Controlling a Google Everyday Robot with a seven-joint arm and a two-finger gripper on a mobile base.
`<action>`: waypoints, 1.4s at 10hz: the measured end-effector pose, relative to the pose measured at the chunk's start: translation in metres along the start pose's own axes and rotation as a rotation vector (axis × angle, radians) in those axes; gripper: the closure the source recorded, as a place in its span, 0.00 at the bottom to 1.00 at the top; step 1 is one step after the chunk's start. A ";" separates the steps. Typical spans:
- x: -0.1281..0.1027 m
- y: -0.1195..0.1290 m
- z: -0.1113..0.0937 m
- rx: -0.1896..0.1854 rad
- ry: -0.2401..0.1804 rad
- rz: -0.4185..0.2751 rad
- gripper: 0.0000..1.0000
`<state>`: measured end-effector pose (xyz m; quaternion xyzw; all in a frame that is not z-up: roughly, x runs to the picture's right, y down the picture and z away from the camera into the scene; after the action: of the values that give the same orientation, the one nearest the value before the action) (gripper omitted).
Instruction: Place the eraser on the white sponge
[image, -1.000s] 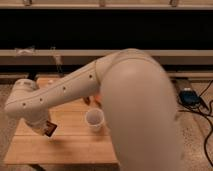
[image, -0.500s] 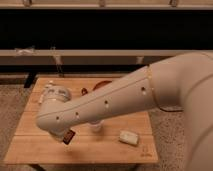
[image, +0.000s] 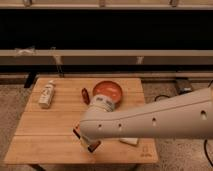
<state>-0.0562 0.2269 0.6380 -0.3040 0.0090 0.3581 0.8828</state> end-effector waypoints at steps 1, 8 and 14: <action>0.018 -0.011 0.007 -0.013 0.010 0.054 1.00; 0.091 -0.075 0.058 -0.049 0.103 0.278 1.00; 0.090 -0.117 0.050 0.049 0.107 0.312 1.00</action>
<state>0.0751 0.2451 0.7196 -0.2960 0.1116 0.4738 0.8219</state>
